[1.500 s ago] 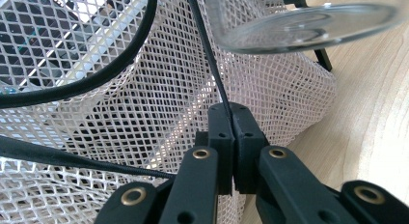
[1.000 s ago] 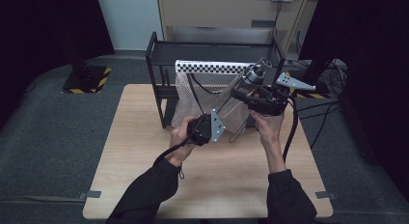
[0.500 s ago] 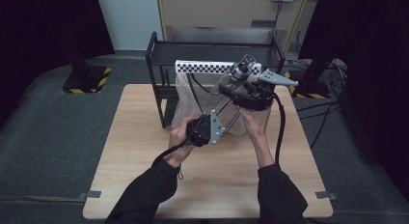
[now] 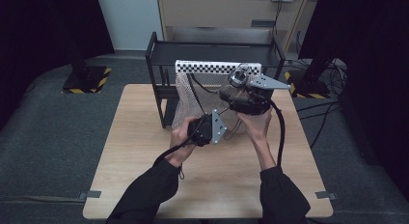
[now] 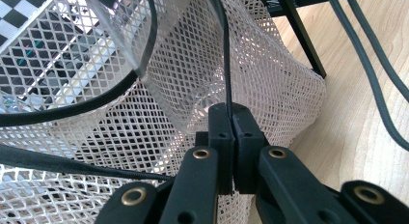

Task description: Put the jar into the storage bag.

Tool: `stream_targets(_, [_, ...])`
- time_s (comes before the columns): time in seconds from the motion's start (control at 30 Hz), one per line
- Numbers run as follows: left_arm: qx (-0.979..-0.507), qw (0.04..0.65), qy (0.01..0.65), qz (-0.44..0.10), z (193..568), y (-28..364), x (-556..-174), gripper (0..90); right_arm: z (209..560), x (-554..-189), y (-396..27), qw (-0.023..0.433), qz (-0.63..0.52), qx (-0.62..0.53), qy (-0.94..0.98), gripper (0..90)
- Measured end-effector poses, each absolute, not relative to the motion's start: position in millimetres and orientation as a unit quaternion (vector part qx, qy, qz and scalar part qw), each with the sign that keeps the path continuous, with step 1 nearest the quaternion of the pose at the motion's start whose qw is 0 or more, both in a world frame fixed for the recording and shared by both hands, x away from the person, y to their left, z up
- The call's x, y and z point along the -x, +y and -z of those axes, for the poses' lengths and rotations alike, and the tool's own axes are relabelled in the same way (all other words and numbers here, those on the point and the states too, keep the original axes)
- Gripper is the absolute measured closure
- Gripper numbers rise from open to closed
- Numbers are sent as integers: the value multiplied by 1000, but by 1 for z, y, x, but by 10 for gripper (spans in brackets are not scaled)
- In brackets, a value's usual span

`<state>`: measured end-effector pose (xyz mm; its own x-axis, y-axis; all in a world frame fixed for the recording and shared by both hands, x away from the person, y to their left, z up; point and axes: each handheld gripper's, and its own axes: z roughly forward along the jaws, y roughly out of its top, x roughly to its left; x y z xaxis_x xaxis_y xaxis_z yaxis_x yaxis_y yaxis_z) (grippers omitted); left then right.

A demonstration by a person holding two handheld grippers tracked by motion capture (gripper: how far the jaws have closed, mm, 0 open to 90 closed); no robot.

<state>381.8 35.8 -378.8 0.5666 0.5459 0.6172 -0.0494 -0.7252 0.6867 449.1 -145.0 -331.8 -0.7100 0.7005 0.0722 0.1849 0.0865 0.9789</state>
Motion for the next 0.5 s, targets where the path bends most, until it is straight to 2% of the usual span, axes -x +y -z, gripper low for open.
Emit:
stream_targets(0.33, [-811, 342, 146, -452, 378, 33, -379, 881, 343, -448, -143, 229, -578, -327, 712, 315])
stream_targets(0.5, [-807, 344, 152, -455, 380, 37, -379, 881, 347, -448, -151, 206, -614, -334, 685, 355])
